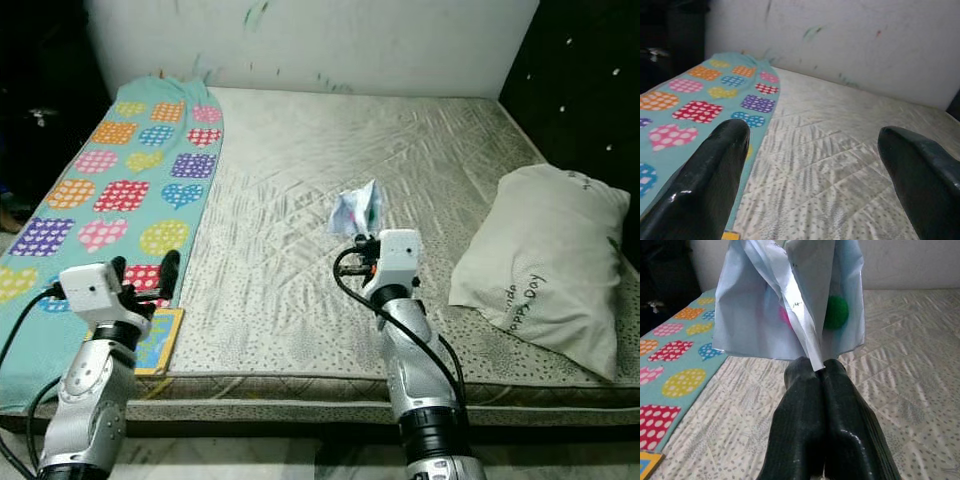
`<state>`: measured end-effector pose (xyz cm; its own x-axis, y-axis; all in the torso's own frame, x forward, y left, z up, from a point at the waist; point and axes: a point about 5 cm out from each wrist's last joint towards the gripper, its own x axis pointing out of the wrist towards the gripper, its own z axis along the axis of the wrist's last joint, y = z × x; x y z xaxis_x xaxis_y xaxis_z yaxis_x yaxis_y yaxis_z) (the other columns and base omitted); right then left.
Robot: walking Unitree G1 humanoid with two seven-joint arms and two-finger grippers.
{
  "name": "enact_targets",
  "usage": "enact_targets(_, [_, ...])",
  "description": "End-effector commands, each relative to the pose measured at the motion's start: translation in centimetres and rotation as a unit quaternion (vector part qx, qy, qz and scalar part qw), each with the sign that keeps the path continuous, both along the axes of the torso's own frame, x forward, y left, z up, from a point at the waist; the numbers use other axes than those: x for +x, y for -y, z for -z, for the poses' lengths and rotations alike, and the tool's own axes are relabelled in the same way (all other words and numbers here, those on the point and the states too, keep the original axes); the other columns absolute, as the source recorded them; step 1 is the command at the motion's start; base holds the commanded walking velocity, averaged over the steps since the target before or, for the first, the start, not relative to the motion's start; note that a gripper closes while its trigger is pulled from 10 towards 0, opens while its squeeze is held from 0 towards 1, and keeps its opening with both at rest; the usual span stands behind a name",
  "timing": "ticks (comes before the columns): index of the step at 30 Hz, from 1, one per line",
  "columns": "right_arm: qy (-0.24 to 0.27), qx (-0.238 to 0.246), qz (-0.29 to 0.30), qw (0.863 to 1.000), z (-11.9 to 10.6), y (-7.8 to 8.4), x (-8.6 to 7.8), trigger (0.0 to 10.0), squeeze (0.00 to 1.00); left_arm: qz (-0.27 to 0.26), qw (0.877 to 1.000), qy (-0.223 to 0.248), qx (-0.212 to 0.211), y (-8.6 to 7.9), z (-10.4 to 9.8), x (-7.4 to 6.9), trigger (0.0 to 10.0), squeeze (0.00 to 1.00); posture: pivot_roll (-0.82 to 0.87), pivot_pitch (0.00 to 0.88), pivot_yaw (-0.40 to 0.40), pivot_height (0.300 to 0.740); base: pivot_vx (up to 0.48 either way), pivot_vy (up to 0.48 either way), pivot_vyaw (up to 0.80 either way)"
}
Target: Clean up the room
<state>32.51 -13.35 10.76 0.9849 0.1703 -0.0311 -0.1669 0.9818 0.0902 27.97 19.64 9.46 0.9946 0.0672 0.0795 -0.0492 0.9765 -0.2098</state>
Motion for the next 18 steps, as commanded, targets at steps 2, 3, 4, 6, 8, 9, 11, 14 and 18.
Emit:
enact_targets(2, [0.007,-0.019,0.001,1.000,-0.2,0.4,-0.1,10.0,0.00,-0.012,1.000,-0.005,0.011,-0.4,0.1,-0.1,10.0,0.00,0.00,0.000,-0.060,0.740,0.000,0.000,0.00])
enact_targets(3, [0.008,-0.020,0.002,1.000,-0.3,0.4,-0.1,10.0,0.00,-0.014,1.000,-0.005,0.012,-0.5,0.1,-0.1,10.0,0.00,0.00,0.000,-0.060,0.740,0.000,0.000,0.00])
enact_targets(4, [0.008,-0.020,0.002,1.000,-0.3,0.4,-0.1,10.0,0.00,-0.014,1.000,-0.005,0.012,-0.5,0.1,-0.1,10.0,0.00,0.00,0.000,-0.060,0.740,0.000,0.000,0.00])
enact_targets(6, [0.014,-0.026,0.010,1.000,-1.0,0.6,0.0,10.0,0.00,-0.015,1.000,-0.010,0.011,-0.7,0.0,-0.7,10.0,0.00,0.00,0.000,-0.062,0.740,0.000,0.000,0.00])
enact_targets(8, [0.022,-0.022,0.015,0.999,-1.8,1.0,0.1,10.0,0.00,-0.015,1.000,-0.013,0.008,-0.9,-0.2,-1.3,10.0,0.00,0.00,0.000,-0.060,0.740,0.000,0.000,0.00])
enact_targets(9, [0.025,-0.023,0.016,0.999,-2.0,1.1,0.1,10.0,0.00,-0.015,1.000,-0.012,0.008,-0.9,-0.4,-1.4,10.0,0.00,0.00,0.000,-0.059,0.740,0.000,0.000,0.00])
enact_targets(11, [0.021,-0.022,0.021,0.999,-1.8,1.4,0.1,10.0,0.00,-0.015,1.000,-0.020,0.017,-0.9,-0.2,-1.5,10.0,0.00,0.00,0.000,-0.060,0.740,0.000,0.000,0.00])
enact_targets(14, [0.009,-0.012,0.033,0.999,-1.5,1.7,0.2,10.0,0.00,-0.015,1.000,-0.023,0.012,-0.7,-0.2,-1.5,10.0,0.00,0.00,0.014,-0.051,0.740,0.000,0.000,0.00])
enact_targets(18, [0.009,-0.009,0.029,0.999,-1.5,1.2,-0.2,10.0,0.00,-0.004,1.000,-0.017,0.005,-0.2,-0.7,-1.5,10.0,0.00,0.00,0.023,-0.053,0.740,0.000,0.000,0.00])
